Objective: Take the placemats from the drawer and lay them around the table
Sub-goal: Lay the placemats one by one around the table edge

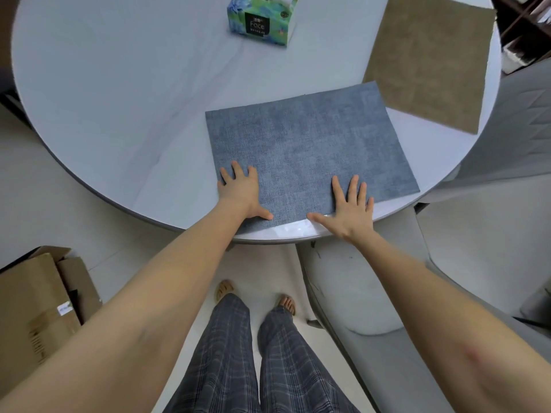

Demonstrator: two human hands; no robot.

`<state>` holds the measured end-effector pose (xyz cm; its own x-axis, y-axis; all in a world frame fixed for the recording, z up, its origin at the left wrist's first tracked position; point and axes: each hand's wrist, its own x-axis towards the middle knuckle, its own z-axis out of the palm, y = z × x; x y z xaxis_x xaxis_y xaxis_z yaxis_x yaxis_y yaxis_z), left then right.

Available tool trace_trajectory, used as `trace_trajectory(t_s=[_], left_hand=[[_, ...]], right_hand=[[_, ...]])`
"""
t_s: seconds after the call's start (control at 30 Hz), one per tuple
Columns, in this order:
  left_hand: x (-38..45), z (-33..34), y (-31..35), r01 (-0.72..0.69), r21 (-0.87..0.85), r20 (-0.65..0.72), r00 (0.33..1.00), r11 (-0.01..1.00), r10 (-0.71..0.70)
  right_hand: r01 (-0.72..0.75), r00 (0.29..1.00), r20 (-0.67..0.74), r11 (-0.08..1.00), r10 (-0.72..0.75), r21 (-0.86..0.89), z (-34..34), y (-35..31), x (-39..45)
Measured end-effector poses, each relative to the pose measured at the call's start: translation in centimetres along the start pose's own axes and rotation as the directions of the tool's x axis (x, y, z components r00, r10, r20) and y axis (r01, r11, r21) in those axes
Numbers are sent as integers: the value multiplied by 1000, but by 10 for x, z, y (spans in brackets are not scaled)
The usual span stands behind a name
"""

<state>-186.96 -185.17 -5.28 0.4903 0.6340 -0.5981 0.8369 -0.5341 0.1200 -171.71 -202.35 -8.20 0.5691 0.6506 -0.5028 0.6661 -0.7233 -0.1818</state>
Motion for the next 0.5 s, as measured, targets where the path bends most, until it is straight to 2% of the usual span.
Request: trace_trajectory(t_s=[0.2, 0.5], left_hand=[[-1, -1, 1, -1, -39, -9, 1000, 999, 1], [-3, 2, -1, -8, -85, -22, 1000, 996, 6]], right_hand=[[18, 999, -47, 1000, -18, -14, 2, 2, -2], [8, 999, -34, 999, -9, -34, -1, 0, -2]])
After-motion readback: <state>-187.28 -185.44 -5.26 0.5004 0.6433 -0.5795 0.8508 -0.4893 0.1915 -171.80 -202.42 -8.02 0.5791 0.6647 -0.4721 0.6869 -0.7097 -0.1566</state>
